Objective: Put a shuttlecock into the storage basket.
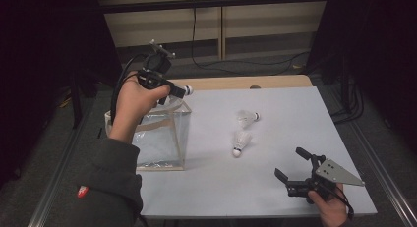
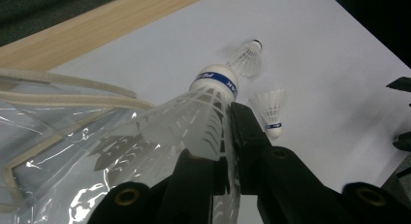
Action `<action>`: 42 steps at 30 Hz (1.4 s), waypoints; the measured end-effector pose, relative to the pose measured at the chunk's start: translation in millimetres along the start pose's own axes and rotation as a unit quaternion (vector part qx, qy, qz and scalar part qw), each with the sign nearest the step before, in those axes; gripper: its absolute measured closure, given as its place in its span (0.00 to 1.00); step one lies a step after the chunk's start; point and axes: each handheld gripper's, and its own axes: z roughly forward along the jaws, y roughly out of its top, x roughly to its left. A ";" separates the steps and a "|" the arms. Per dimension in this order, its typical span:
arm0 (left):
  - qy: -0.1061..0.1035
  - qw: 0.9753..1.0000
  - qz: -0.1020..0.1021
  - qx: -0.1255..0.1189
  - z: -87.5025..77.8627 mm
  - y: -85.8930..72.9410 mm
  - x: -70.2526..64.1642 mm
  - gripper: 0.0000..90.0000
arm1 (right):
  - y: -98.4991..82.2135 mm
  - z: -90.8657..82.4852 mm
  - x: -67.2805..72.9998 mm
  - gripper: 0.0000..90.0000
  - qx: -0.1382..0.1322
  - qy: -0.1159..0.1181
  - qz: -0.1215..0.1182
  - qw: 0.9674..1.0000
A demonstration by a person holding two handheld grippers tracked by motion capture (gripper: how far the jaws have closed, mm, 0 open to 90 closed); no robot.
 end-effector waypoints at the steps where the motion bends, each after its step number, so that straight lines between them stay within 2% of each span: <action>1: 0.001 1.000 0.001 0.000 -0.1 0.1 0.4 0.97 | 0.0 0.0 -0.1 0.00 0.000 0.000 0.000 1.000; 11: 0.005 1.000 -0.009 -0.001 -3.1 -0.9 6.8 0.96 | 0.2 -0.2 0.0 0.00 0.000 -0.001 0.001 1.000; 37: 0.020 1.000 -0.017 0.001 -6.1 -0.4 19.9 0.96 | -0.4 -0.2 0.6 0.00 0.001 0.001 0.003 1.000; 42: 0.024 0.999 -0.025 0.002 -6.4 -1.2 23.8 0.96 | -0.3 -0.2 0.0 0.00 0.000 0.000 0.002 1.000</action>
